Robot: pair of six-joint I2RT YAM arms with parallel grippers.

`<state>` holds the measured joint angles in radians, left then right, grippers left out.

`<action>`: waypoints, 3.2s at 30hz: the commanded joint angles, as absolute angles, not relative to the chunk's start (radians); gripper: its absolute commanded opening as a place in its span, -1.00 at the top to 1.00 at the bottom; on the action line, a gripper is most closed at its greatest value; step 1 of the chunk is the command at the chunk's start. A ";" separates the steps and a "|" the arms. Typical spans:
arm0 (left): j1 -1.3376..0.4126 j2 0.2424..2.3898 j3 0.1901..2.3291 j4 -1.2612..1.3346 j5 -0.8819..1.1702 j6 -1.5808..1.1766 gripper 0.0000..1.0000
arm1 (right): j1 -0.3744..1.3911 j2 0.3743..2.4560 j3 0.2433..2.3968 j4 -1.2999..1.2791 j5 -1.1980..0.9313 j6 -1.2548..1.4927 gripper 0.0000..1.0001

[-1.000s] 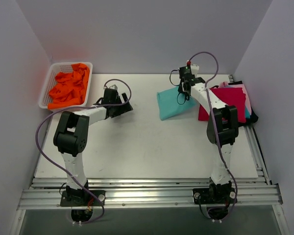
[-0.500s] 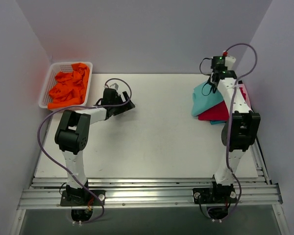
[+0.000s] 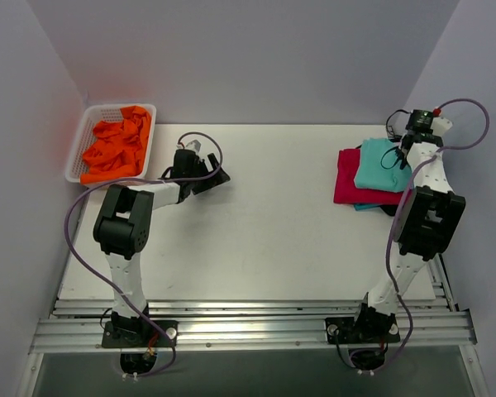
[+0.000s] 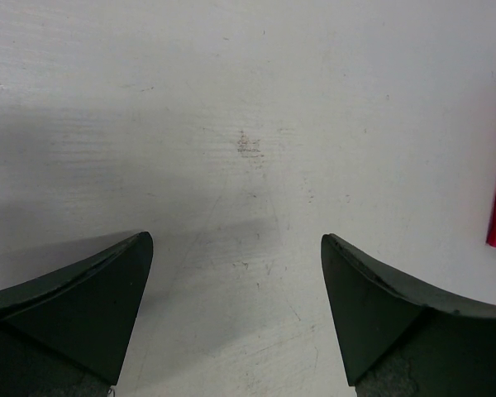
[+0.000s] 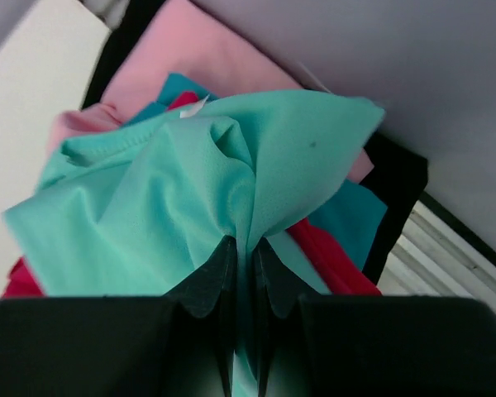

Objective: Fold and stack the t-shirts
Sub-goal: Put the neatly folded tshirt into the corner of the board with the right arm

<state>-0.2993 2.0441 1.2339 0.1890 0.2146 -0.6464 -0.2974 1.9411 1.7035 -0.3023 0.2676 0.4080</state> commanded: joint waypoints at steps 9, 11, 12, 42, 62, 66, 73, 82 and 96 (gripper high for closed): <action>-0.301 2.052 1.183 0.118 0.230 -0.649 -0.88 | -0.284 2.034 1.612 -0.299 0.288 0.486 -1.00; -0.302 2.052 1.183 0.120 0.230 -0.649 -0.88 | -0.267 2.001 1.621 -0.316 0.337 0.488 -1.00; -0.302 2.051 1.184 0.120 0.230 -0.649 -0.88 | -0.262 1.988 1.623 -0.321 0.356 0.488 -1.00; -0.423 1.899 1.218 0.026 0.101 -0.647 -0.88 | -0.098 1.650 1.348 -0.024 0.127 0.477 -0.56; -0.495 1.970 1.321 -0.101 0.026 -0.591 -0.88 | -0.321 1.792 1.287 -0.080 0.270 0.512 0.44; -0.517 1.976 1.335 -0.117 0.012 -0.584 -0.88 | -0.370 1.804 1.273 -0.084 0.250 0.528 0.42; -0.528 1.948 1.318 -0.132 -0.023 -0.574 -0.88 | -0.388 1.775 1.282 -0.098 0.297 0.538 0.30; -0.525 1.904 1.290 -0.138 -0.043 -0.569 -0.88 | -0.365 1.749 1.324 -0.097 0.268 0.538 0.13; -0.506 1.888 1.230 -0.077 -0.021 -0.583 -0.88 | -0.164 1.667 1.243 -0.086 0.256 0.534 0.92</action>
